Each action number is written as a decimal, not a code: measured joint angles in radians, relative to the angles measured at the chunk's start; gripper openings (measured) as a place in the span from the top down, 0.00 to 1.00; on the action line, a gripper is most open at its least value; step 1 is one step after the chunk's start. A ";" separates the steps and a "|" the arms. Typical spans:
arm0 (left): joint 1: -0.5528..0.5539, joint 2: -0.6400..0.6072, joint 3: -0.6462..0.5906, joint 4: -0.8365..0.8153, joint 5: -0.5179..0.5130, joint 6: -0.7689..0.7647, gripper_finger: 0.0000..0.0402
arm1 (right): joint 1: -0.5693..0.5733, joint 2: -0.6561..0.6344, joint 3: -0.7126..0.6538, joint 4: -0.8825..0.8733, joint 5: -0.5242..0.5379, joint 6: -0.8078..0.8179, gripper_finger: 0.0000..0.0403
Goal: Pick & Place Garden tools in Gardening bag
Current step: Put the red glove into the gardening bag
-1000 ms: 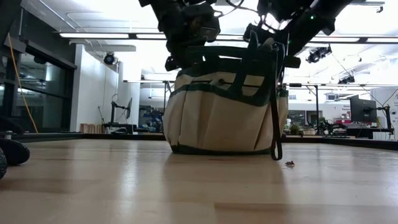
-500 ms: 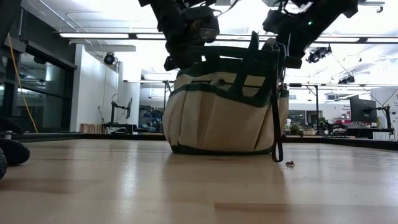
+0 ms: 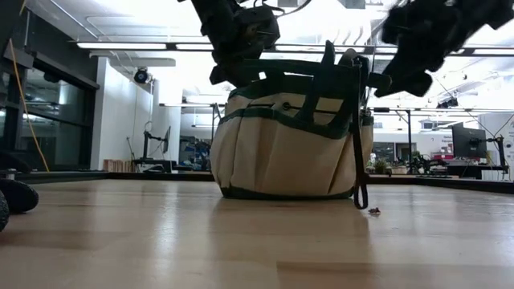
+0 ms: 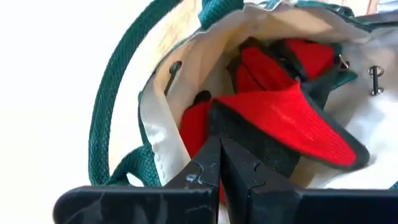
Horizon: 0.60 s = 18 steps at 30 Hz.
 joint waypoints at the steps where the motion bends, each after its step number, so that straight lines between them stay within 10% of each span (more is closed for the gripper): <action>1: 0.000 -0.001 0.000 0.001 -0.001 0.000 1.00 | 0.004 -0.031 -0.023 0.017 -0.002 0.016 0.70; 18: 0.000 -0.027 0.000 -0.010 -0.004 0.001 1.00 | 0.057 -0.357 -0.405 0.526 0.009 0.267 0.71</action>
